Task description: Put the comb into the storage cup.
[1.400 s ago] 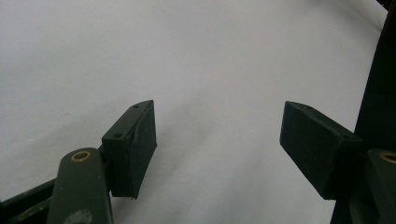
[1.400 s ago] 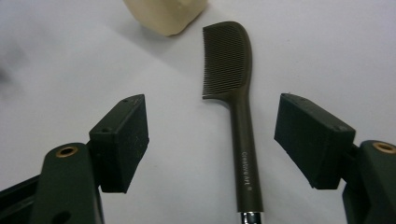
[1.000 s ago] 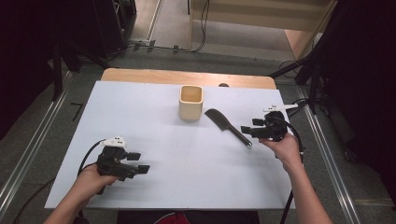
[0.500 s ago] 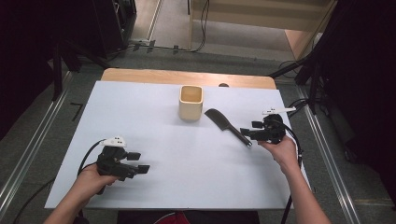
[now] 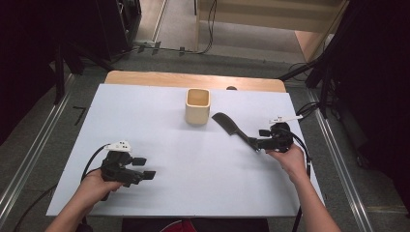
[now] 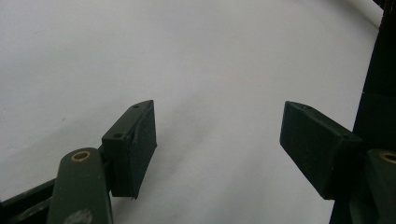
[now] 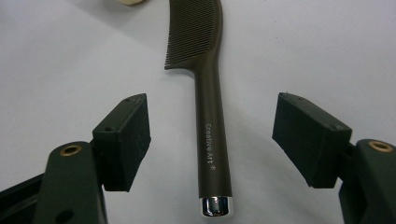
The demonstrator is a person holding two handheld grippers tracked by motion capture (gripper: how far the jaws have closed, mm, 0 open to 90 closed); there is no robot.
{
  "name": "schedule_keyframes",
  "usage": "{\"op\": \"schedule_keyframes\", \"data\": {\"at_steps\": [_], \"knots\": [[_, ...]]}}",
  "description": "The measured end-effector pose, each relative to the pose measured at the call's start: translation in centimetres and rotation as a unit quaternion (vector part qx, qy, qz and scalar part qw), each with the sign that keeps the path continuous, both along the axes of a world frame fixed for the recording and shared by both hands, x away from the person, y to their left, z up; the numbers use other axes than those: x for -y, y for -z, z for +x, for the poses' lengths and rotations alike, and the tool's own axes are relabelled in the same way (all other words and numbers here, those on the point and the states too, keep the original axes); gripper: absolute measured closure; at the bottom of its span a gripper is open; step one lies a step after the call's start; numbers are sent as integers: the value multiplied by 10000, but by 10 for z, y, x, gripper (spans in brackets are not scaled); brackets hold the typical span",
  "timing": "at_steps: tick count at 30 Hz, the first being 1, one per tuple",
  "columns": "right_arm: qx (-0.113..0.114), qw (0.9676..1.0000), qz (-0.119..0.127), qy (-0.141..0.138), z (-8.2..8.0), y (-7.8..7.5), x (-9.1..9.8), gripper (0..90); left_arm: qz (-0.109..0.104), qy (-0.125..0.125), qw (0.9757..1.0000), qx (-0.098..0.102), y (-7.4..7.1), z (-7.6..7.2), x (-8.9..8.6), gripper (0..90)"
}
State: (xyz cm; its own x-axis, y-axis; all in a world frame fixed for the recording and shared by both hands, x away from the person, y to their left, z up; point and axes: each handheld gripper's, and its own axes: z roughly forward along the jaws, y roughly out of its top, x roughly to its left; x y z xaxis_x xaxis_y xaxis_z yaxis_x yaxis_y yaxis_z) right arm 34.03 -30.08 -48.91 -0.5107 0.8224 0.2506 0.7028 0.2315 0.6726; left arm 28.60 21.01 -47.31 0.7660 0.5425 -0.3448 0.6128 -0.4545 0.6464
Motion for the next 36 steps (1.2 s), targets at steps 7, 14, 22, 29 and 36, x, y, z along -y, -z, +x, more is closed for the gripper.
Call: {"op": "schedule_keyframes", "data": {"at_steps": [7,14,22,29,36], "knots": [[161,9999,-27,-24,-3,6,0,273,-14,16,10000,5,0,1,1,282],[136,9996,-244,-96,-3,15,-5,295,6,42,10000,9,0,2,2,282],[-27,9990,-421,-158,0,26,-9,369,2,31,10000,13,0,2,2,282],[266,9973,-683,-109,-7,28,-11,539,14,25,10000,13,0,2,2,282],[398,9970,-663,-56,-9,31,-8,645,10,29,10000,11,0,2,2,282]]}}
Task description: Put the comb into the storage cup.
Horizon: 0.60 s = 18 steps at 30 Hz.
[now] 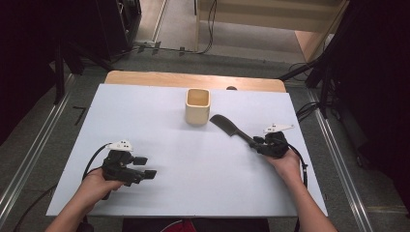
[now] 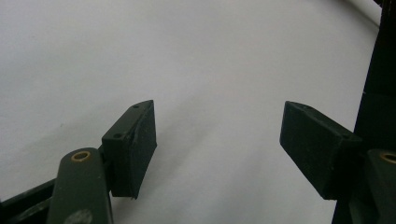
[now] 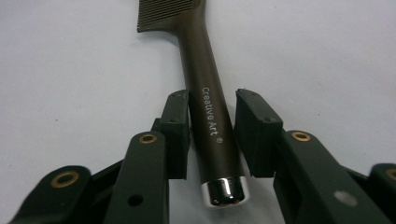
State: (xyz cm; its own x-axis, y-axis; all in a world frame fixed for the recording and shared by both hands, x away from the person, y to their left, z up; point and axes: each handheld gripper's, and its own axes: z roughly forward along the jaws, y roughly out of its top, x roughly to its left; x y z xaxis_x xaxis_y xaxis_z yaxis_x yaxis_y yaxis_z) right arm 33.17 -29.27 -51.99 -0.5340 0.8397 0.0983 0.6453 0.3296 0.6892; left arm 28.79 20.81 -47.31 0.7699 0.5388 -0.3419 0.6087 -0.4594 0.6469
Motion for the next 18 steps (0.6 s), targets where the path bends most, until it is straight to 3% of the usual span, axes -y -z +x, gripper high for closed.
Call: {"op": "schedule_keyframes", "data": {"at_steps": [6,13,18], "knots": [[-15,9998,101,-160,-1,1,2,689,-1,-2,10000,-2,0,0,0,282],[15,9997,-25,-251,0,0,1,697,2,-4,10000,2,0,0,0,282],[-83,9997,0,-239,1,-2,1,700,-19,-4,10000,-2,0,0,0,282]]}}
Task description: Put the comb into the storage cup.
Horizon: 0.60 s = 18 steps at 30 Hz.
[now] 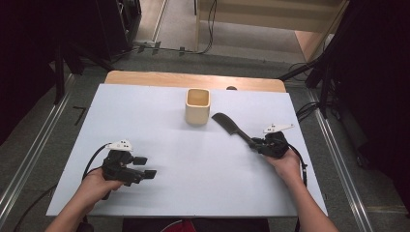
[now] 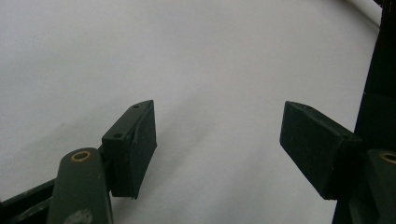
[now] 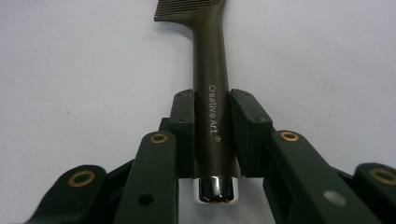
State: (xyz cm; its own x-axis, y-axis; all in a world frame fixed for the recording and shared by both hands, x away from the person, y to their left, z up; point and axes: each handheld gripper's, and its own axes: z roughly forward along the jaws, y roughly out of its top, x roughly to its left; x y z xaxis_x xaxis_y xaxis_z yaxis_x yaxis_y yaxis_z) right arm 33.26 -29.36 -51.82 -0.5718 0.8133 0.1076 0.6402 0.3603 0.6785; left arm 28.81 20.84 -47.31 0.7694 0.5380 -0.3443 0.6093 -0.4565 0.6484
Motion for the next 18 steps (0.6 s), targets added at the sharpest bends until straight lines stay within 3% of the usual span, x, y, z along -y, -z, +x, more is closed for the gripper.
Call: {"op": "schedule_keyframes", "data": {"at_steps": [6,9,10,12,18], "knots": [[-350,9988,308,162,3,-2,3,702,7,-10,10000,0,0,0,0,282],[-406,9983,383,181,4,-3,4,702,2,-12,10000,-5,0,0,0,282],[-691,9953,622,287,6,-5,5,703,2,-9,10000,-2,0,0,0,282],[-819,9934,719,347,7,-9,4,703,2,-9,10000,-2,0,0,0,282],[-849,9912,887,493,7,-15,9,703,-9,-21,10000,-10,0,0,0,282]]}}
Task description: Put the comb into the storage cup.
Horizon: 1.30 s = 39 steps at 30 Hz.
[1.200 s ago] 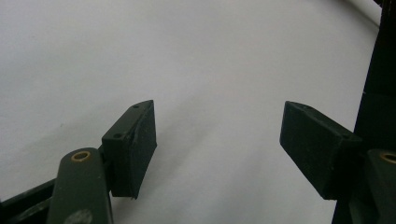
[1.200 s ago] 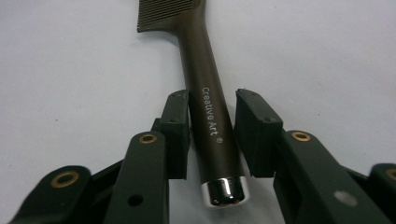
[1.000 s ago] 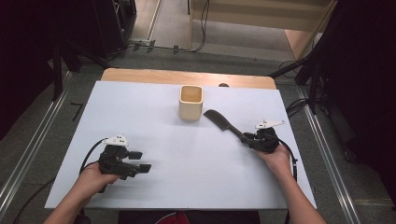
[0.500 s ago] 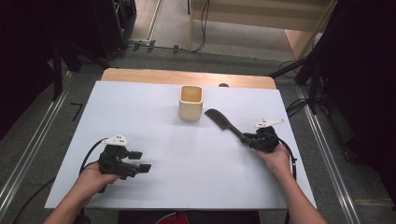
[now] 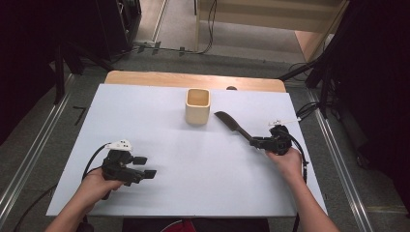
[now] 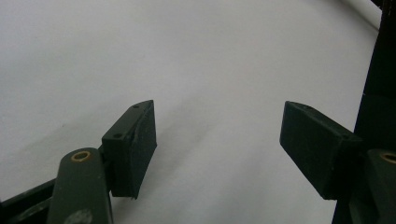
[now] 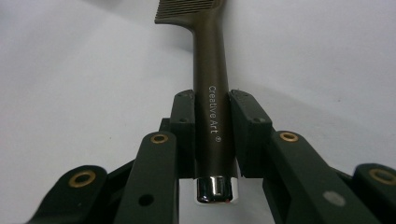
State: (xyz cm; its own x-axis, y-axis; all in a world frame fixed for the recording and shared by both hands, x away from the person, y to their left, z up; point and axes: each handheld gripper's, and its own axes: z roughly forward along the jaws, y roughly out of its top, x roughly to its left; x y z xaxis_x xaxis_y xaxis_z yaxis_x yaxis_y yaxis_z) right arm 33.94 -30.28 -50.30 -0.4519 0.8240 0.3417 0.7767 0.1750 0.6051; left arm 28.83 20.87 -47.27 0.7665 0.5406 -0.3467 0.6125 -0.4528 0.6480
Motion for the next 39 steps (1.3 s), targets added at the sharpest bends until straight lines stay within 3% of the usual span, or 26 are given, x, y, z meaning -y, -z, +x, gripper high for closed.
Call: {"op": "schedule_keyframes", "data": {"at_steps": [6,7,10,14,24,34,35,39], "knots": [[47,9995,259,164,-3,-9,6,703,-7,-13,10000,-3,0,1,0,282],[80,9988,412,232,-4,-14,7,703,-28,-23,10000,-1,0,1,0,282],[87,9977,570,355,-7,-21,8,703,-40,-41,10000,9,-1,1,0,282],[92,9978,547,369,-11,-28,5,703,-61,-54,10000,11,-1,1,0,282],[59,9947,857,566,-19,-42,6,703,-185,-89,9998,-17,-4,2,1,282],[241,9948,876,460,-22,-73,-8,703,-305,-331,9988,-178,-7,5,2,274],[275,9948,885,433,-22,-76,-11,703,-385,-331,9983,-278,-8,6,1,261],[348,9946,914,343,-20,-85,-21,703,-495,-359,9976,-310,-8,6,0,260]]}}
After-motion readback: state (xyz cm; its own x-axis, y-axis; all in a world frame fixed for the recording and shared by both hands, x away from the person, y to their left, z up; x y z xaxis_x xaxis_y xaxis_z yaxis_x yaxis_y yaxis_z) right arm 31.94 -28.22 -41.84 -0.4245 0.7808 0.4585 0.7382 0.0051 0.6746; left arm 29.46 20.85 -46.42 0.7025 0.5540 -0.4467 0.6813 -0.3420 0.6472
